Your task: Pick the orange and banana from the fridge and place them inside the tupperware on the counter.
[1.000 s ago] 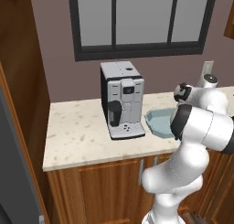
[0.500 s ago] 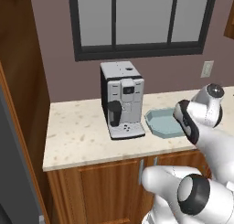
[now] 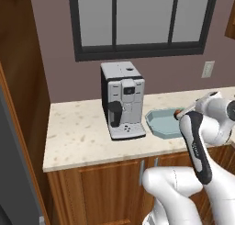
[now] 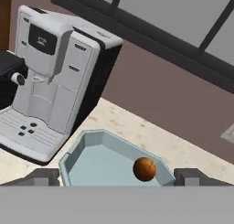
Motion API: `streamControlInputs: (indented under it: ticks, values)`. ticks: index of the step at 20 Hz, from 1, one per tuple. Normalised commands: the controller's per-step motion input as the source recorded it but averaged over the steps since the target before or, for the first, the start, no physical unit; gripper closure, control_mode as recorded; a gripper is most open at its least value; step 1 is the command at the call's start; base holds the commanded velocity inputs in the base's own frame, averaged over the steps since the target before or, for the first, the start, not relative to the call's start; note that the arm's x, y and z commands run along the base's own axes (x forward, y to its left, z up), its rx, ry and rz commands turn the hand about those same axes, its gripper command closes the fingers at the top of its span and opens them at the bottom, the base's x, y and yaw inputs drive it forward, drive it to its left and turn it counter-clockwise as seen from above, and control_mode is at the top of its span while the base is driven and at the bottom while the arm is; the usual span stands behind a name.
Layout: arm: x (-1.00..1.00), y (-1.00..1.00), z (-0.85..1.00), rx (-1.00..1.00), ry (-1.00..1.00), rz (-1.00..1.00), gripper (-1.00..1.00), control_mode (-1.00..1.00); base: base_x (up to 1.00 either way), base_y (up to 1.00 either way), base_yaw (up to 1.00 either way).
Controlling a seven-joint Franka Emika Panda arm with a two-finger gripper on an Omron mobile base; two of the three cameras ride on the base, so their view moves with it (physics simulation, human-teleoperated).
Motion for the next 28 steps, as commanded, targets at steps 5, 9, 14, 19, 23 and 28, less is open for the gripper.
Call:
streamControlInputs:
  ticks: [5, 9, 14, 19, 23, 28]
  values:
    - [-0.31, 0.14, 0.94, 0.0, 0.01, 0.25, -1.0, -1.0, 0.0, 0.0, 0.0]
    - [-0.32, 0.19, 0.78, 0.0, 0.3, 0.19, -1.0, -1.0, 0.0, 0.0, 0.0]
    - [-0.09, 0.26, 0.26, -0.01, 0.44, 0.13, -1.0, -1.0, 0.0, 0.0, 0.0]
    - [-0.34, 0.1, -0.36, -0.03, 0.07, 0.04, -1.0, -1.0, 0.0, 0.0, 0.0]
    - [-0.55, 0.2, -0.27, -0.02, -0.08, -0.07, -1.0, -1.0, 0.0, 0.0, 0.0]
    - [-0.24, 0.44, -0.12, 0.0, -0.02, -0.18, -1.0, -1.0, 0.0, 0.0, 0.0]
